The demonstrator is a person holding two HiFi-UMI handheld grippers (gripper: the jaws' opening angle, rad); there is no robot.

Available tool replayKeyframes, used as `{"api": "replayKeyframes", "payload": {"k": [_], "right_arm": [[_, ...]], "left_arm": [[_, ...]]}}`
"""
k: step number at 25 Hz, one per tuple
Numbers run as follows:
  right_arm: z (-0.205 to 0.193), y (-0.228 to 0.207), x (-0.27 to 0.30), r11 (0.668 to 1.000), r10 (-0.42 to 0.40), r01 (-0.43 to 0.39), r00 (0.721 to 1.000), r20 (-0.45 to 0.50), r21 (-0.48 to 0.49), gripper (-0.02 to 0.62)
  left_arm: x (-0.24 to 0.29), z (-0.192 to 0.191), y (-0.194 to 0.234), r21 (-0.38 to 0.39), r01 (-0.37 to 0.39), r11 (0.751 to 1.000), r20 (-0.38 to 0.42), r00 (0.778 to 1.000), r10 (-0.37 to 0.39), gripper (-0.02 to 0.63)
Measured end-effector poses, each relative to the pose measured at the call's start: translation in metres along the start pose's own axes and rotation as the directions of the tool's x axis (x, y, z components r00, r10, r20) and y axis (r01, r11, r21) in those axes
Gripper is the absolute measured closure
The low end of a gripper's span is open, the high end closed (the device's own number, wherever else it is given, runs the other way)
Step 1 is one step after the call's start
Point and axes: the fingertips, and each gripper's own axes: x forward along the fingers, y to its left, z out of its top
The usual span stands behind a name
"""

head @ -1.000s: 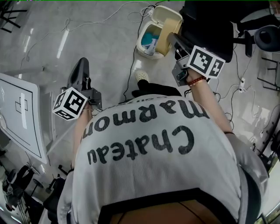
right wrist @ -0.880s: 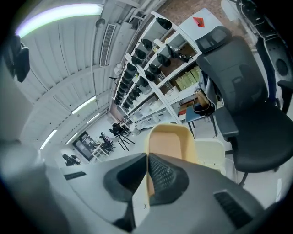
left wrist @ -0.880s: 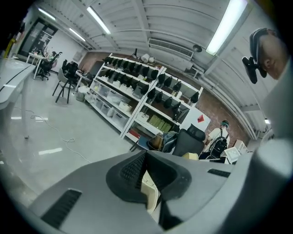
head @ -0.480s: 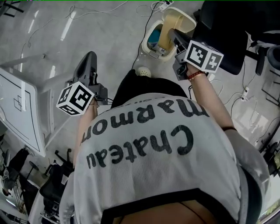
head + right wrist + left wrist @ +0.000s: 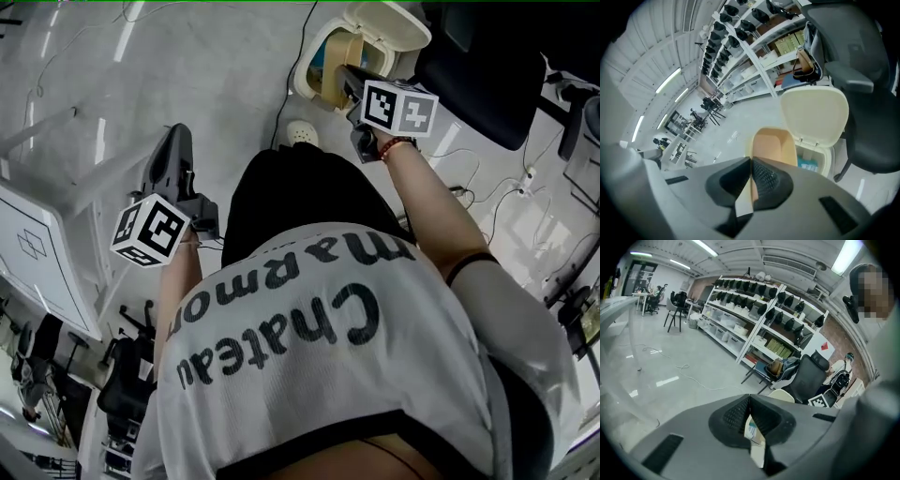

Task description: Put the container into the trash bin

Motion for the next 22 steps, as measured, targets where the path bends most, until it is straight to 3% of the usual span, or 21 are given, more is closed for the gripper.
{"api": "replayKeyframes", "payload": {"k": [8,12,22], "right_arm": [[-0.041,-0.055,0.063,0.998,-0.060,0.061,0.991,-0.123,0.005,0.561],[-0.057,-0.079,0.076,0.994,-0.106,0.101,0.981,-0.163,-0.041,0.561],[-0.079,-0.120,0.099,0.986,-0.164,0.155,0.962,-0.219,-0.058,0.561]], "left_arm": [[0.017,-0.068,0.011,-0.007,-0.004,1.000,-0.183,0.983,0.003,0.581],[0.023,-0.092,0.010,-0.013,0.006,1.000,-0.251,0.968,-0.010,0.581],[0.042,-0.107,0.008,-0.031,0.013,0.999,-0.284,0.958,-0.021,0.581]]}}
